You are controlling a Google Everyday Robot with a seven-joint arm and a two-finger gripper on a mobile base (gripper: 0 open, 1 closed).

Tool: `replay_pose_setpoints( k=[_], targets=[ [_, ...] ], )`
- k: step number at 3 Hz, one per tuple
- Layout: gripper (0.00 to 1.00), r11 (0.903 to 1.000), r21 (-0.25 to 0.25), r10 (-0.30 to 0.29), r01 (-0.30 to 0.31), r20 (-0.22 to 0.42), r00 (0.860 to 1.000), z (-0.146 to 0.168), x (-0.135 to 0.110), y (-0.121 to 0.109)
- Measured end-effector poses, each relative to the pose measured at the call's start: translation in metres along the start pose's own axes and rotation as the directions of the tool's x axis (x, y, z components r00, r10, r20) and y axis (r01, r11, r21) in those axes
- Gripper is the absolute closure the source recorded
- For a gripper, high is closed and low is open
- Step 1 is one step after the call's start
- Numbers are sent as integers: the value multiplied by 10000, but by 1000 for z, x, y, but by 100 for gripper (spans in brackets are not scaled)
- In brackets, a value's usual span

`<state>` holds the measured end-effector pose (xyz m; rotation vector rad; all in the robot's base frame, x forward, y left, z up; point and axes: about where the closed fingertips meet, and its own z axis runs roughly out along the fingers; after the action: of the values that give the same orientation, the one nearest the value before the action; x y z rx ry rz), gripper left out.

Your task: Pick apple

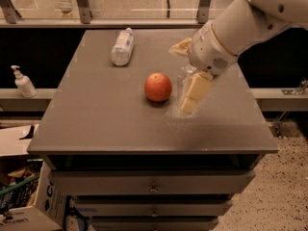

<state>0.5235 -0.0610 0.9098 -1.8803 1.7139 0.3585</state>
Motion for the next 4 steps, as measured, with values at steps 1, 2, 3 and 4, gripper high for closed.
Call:
replay_pose_setpoints(
  k=[1,2,3,4],
  targets=[
    [0,9994,-92,-341,344,266,9991,20,-6,-17],
    [0,9993,-183,-332,336,215,9992,42,-1,-32],
    [0,9993,-195,-315,316,72,9995,56,8,-46],
    [0,9995,-225,-230,229,-59,9997,68,18,-55]
  ],
)
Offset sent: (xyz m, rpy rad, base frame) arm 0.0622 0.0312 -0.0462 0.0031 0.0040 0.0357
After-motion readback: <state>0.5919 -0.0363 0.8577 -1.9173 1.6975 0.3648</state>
